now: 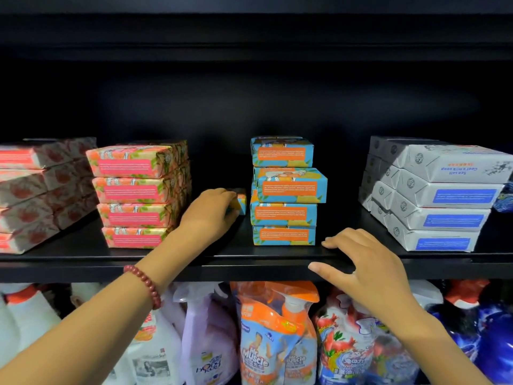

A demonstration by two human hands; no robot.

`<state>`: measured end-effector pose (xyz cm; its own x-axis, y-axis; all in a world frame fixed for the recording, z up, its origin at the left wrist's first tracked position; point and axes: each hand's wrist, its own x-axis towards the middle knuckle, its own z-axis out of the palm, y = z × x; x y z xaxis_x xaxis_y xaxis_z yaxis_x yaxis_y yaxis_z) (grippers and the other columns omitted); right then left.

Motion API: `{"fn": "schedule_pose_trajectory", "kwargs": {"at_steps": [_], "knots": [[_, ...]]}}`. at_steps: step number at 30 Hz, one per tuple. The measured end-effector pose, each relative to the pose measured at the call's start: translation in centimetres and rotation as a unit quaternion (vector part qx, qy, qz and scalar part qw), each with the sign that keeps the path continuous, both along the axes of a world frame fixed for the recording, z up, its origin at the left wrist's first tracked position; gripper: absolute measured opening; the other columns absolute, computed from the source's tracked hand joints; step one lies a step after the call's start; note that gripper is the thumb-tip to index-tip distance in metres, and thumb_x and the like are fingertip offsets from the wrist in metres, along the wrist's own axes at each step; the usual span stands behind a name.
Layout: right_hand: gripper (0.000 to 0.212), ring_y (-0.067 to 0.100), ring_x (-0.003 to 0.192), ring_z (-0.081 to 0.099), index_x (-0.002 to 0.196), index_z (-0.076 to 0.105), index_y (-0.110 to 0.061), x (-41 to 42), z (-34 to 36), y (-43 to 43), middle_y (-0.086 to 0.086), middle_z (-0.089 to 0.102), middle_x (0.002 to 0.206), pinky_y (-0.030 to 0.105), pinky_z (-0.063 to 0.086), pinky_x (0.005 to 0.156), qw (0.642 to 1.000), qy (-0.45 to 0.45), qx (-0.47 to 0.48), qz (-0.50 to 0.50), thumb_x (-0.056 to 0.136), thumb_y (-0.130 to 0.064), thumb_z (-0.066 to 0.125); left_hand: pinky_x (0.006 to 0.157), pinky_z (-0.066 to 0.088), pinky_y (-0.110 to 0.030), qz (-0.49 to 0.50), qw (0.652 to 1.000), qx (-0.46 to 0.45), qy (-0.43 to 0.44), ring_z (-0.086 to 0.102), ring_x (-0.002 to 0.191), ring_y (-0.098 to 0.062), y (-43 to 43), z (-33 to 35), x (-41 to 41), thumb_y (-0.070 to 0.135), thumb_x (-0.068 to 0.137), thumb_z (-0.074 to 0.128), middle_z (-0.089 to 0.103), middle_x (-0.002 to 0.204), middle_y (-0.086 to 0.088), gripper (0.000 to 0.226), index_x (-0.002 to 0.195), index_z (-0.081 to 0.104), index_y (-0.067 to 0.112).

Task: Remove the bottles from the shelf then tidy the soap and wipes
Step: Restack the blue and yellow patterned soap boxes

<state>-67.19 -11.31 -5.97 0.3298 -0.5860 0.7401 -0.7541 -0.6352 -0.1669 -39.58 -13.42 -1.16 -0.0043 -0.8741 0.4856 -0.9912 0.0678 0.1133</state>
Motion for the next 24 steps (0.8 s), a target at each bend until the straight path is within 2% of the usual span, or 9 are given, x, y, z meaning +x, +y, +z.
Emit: {"fn": "schedule_pose_trajectory", "kwargs": {"at_steps": [2, 7, 10, 12, 14, 17, 21, 24], "knots": [[0.057, 0.01, 0.078, 0.06, 0.089, 0.068, -0.023, 0.0, 0.0, 0.0, -0.012, 0.062, 0.084, 0.007, 0.032, 0.057, 1.0, 0.0, -0.002, -0.001, 0.074, -0.071, 0.042, 0.09, 0.046, -0.034, 0.001, 1.0, -0.016, -0.004, 0.051, 0.114, -0.021, 0.6, -0.2, -0.2, 0.028, 0.092, 0.057, 0.057, 0.121, -0.001, 0.035, 0.124, 0.057, 0.014], [0.056, 0.011, 0.076, 0.06, 0.088, 0.068, -0.021, 0.0, -0.1, -0.1, -0.01, 0.062, 0.082, 0.007, 0.031, 0.056, 1.0, 0.002, -0.017, -0.002, 0.075, -0.069, 0.042, 0.086, 0.046, -0.036, -0.073, 0.991, -0.103, -0.04, 0.057, 0.102, -0.03, 4.7, -1.5, -1.1, 0.018, 0.084, 0.069, 0.064, 0.11, -0.007, 0.029, 0.111, 0.065, 0.008], [0.056, 0.013, 0.077, 0.061, 0.088, 0.068, -0.02, 0.0, -0.3, -0.3, -0.01, 0.062, 0.082, 0.008, 0.03, 0.055, 1.0, 0.005, -0.022, 0.003, 0.076, -0.068, 0.042, 0.08, 0.047, -0.035, -0.082, 0.988, -0.119, -0.053, 0.057, 0.097, -0.028, 7.1, -1.6, -1.2, 0.029, 0.078, 0.076, 0.065, 0.106, -0.004, 0.039, 0.112, 0.067, 0.011], [0.057, 0.014, 0.077, 0.061, 0.088, 0.068, -0.019, 0.0, -0.3, -0.4, -0.01, 0.063, 0.082, 0.01, 0.031, 0.054, 1.0, 0.006, -0.027, 0.006, 0.076, -0.068, 0.042, 0.079, 0.04, -0.028, -0.082, 0.989, -0.12, -0.012, 0.053, 0.098, -0.022, 8.0, -1.3, -0.9, 0.041, 0.076, 0.074, 0.061, 0.106, -0.001, 0.045, 0.113, 0.066, 0.015], [0.057, 0.015, 0.076, 0.062, 0.087, 0.068, -0.019, 0.0, -0.3, -0.4, -0.009, 0.063, 0.082, 0.011, 0.031, 0.053, 0.999, 0.007, -0.034, 0.006, 0.076, -0.068, 0.042, 0.082, 0.036, -0.026, -0.069, 0.992, -0.108, 0.018, 0.049, 0.105, -0.018, 8.3, -0.9, -0.6, 0.049, 0.074, 0.073, 0.058, 0.114, 0.0, 0.057, 0.12, 0.062, 0.017], [0.056, 0.015, 0.075, 0.061, 0.087, 0.068, -0.018, 0.0, -0.3, -0.5, -0.009, 0.062, 0.081, 0.014, 0.033, 0.051, 0.999, 0.008, -0.042, 0.008, 0.076, -0.067, 0.042, 0.093, 0.036, -0.028, -0.04, 0.996, -0.075, 0.018, 0.045, 0.117, -0.019, 8.0, -0.8, -0.6, 0.055, 0.074, 0.07, 0.055, 0.127, -0.001, 0.072, 0.132, 0.052, 0.016], [0.057, 0.016, 0.074, 0.061, 0.087, 0.068, -0.018, 0.1, -0.4, -0.5, -0.008, 0.062, 0.08, 0.018, 0.037, 0.05, 0.999, 0.01, -0.053, 0.006, 0.077, -0.067, 0.042, 0.086, 0.037, -0.029, -0.014, 0.996, -0.083, 0.024, 0.047, 0.108, -0.022, 7.9, -1.0, -0.4, 0.053, 0.071, 0.074, 0.058, 0.119, -0.005, 0.069, 0.125, 0.057, 0.014], [0.057, 0.015, 0.075, 0.061, 0.087, 0.068, -0.018, 0.1, -0.5, -0.6, -0.008, 0.062, 0.081, 0.016, 0.034, 0.05, 0.998, 0.013, -0.055, 0.005, 0.077, -0.067, 0.041, 0.082, 0.036, -0.028, 0.016, 0.995, -0.089, 0.041, 0.045, 0.105, -0.02, 8.4, -0.9, -0.5, 0.057, 0.067, 0.075, 0.056, 0.115, -0.004, 0.071, 0.123, 0.058, 0.017]]}}
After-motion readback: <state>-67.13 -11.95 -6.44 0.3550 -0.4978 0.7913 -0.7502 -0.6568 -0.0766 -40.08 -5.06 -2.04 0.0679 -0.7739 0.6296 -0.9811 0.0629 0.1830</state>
